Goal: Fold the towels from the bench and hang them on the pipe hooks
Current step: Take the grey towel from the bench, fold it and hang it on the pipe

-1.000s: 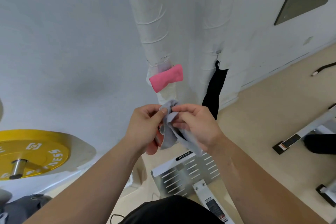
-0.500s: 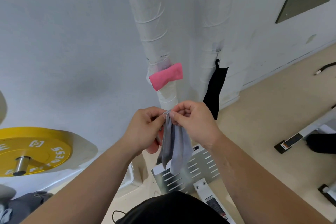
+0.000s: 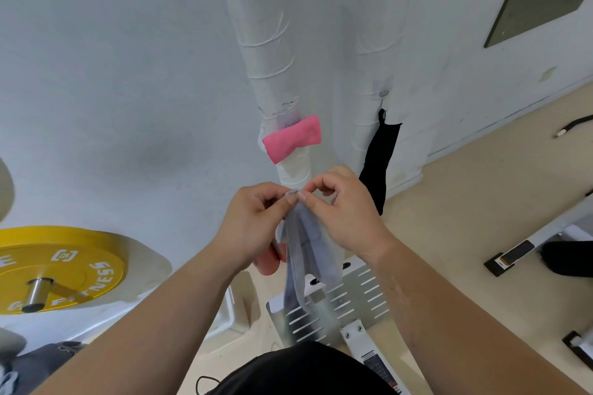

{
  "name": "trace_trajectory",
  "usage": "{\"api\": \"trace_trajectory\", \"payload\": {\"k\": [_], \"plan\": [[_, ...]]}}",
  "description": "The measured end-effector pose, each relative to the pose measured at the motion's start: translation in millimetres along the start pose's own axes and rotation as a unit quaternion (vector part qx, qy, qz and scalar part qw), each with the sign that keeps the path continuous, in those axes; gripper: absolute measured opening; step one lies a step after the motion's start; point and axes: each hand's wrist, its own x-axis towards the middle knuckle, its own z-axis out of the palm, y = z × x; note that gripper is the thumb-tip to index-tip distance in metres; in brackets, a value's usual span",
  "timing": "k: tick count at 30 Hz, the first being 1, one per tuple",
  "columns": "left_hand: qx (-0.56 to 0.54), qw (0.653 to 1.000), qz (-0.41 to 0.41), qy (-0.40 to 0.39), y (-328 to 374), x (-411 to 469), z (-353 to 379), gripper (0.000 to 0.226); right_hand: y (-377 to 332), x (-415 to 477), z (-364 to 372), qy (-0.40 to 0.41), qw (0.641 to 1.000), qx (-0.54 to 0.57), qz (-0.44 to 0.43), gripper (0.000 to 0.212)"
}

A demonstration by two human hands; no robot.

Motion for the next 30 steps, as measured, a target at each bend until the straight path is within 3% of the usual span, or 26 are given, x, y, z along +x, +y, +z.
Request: {"api": "trace_trajectory", "payload": {"k": [7,16,24,27,30], "plan": [[0.049,0.998,0.044,0.017,6.7,18.9,-29.4,0.016,8.2,24.7,-12.1,-0.167,0.973,-0.128,-0.098,0.020],[0.013,0.988,0.028,0.152,4.6,56.3,-91.0,0.016,3.1,59.7,-37.6,-0.215,0.931,-0.263,-0.133,0.026],[0.020,0.979,0.041,0.201,5.5,72.8,-114.2,0.016,20.7,69.1,-66.0,-0.302,0.834,-0.454,-0.080,0.022],[0.040,0.978,0.042,0.200,1.1,77.6,-118.0,0.016,20.3,70.4,-75.4,-0.259,0.851,-0.452,-0.061,0.027],[0.012,0.978,0.013,0.205,-11.1,80.5,-124.4,0.020,16.9,73.9,-90.7,-0.157,0.913,-0.371,-0.065,0.035]]}}
